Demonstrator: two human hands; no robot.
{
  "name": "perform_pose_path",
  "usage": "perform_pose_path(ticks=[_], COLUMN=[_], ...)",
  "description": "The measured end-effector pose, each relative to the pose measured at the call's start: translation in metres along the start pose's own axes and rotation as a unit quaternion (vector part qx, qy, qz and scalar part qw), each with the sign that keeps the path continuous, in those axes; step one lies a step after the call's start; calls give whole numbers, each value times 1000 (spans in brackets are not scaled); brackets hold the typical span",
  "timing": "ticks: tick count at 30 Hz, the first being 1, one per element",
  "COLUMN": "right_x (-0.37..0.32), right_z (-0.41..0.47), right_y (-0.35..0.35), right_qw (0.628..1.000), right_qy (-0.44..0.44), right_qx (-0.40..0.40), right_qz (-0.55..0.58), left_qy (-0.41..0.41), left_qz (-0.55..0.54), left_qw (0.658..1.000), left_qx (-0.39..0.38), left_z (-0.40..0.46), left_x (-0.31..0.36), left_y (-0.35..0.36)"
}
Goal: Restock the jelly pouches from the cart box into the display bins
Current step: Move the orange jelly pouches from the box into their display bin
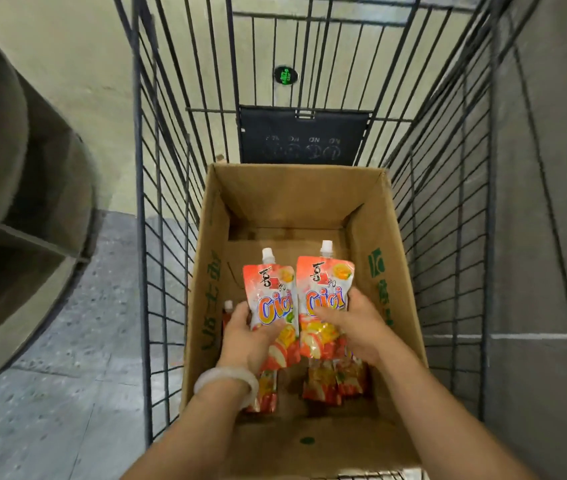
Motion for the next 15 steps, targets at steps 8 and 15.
perform_pose_path(ticks=[8,15], right_x=[-100,-140], right_z=[-109,-218], right_y=[28,160], right_qw=[990,963], right_qy=[-136,-225], right_qx=[-30,-132], right_qz=[35,-70], left_qy=[124,231], left_qz=[-68,-138], left_qw=[986,962], left_qx=[-87,-51], left_z=[-85,-183], left_x=[75,102], left_y=[-33,-167])
Point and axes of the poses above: each hand's wrist, its own z-axis towards the middle knuckle, its own y-axis out of the palm, x = y × z, the point moved 9 cm from there along z, towards the middle knuckle, and after that the axes turned 4 degrees about -z, right-handed, at the moved point
